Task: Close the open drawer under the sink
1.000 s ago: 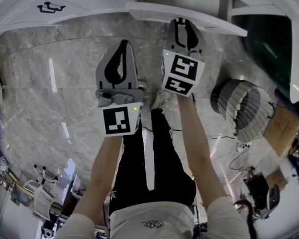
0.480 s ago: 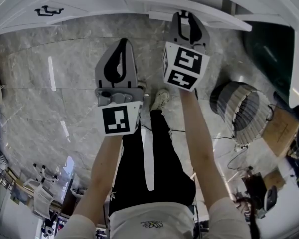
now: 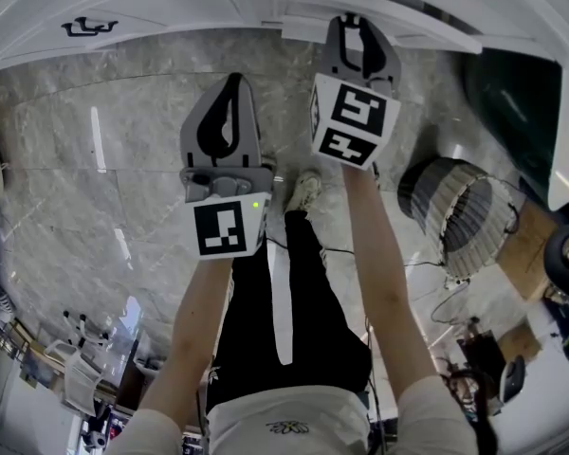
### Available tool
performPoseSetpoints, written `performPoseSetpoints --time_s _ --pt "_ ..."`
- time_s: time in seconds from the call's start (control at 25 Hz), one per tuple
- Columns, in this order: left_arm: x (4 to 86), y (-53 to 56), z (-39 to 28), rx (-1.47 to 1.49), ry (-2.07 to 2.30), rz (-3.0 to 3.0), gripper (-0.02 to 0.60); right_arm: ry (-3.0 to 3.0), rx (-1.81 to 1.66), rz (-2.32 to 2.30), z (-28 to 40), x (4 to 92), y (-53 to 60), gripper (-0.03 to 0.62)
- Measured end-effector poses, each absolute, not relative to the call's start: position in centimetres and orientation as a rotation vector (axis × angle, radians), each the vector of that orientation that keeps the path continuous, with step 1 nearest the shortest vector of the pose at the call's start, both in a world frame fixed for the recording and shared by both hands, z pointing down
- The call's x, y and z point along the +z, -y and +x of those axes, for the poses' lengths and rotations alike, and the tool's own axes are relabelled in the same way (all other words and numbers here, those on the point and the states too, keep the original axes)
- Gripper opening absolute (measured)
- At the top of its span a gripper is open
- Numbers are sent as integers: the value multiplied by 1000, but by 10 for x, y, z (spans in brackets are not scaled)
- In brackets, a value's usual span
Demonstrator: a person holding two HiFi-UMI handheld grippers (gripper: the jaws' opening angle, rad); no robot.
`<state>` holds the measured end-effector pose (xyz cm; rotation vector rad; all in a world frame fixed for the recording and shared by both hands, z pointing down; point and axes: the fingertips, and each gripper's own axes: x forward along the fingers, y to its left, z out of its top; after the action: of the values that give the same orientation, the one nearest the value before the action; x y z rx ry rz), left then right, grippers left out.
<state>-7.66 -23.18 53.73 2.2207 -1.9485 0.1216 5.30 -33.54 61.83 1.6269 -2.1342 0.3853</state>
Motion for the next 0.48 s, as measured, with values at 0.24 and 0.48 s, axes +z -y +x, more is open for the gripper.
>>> performPoseSetpoints --time_s 0.24,0.48 --pt "538 235 -76 106 1961 2208 21 2136 391 1624 52 619 339 140" --pt "542 233 -77 122 1953 2205 21 2140 383 1630 52 619 343 140"
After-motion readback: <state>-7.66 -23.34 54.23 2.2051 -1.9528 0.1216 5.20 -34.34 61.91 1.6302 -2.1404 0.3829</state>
